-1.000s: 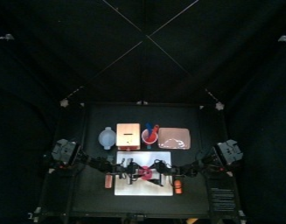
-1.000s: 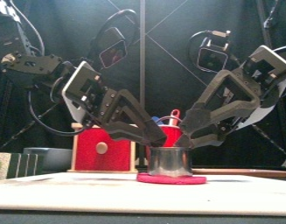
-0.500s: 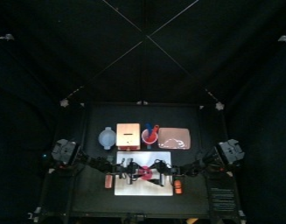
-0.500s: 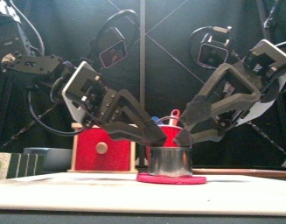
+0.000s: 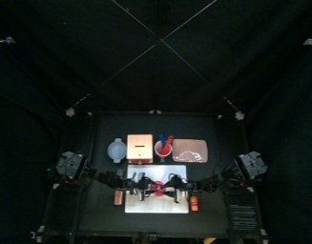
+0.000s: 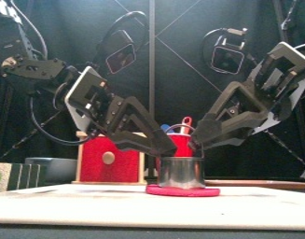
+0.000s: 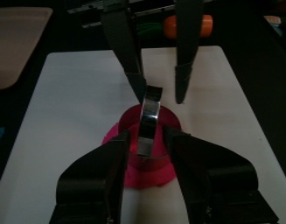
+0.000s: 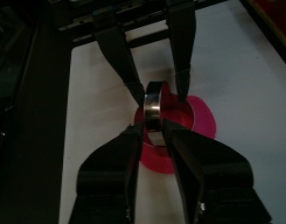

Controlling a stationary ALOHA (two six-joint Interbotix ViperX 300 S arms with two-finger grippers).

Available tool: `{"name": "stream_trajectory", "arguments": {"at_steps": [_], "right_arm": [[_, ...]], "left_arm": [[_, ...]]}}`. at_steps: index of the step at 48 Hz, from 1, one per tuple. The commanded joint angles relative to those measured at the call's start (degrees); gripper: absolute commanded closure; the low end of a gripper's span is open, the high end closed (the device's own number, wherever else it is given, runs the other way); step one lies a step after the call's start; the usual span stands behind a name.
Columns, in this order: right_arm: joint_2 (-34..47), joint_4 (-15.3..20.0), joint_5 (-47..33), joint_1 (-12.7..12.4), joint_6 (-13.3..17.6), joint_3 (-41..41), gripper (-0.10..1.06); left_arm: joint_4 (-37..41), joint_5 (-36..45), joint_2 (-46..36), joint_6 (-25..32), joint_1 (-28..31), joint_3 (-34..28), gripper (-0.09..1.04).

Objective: Get the cutter from the drawer then cut the dough then place the extra dough in the bowl
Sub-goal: Cut the dough

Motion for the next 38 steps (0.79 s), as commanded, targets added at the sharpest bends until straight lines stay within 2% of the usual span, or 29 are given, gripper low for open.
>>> {"name": "stream_trajectory", "arguments": {"at_steps": [1,11,23,38], "right_arm": [[-0.5,-0.1,0.6,-0.5,0.1,-0.7,0.37],[0.2,-0.2,5.0,-2.5,0.1,-1.8,0.37],[0.3,-0.3,7.7,-2.5,0.2,-2.5,0.37],[1.5,0.0,12.3,-3.9,0.3,-2.9,0.38]], "left_arm": [[0.1,-0.1,-0.6,0.1,0.2,-0.7,0.19],[0.3,0.4,-0.7,0.2,-0.3,-0.1,0.2],[0.8,5.1,-1.3,0.2,-1.3,0.0,0.36],[1.4,7.9,-0.6,0.0,-2.1,0.3,0.4]]}}
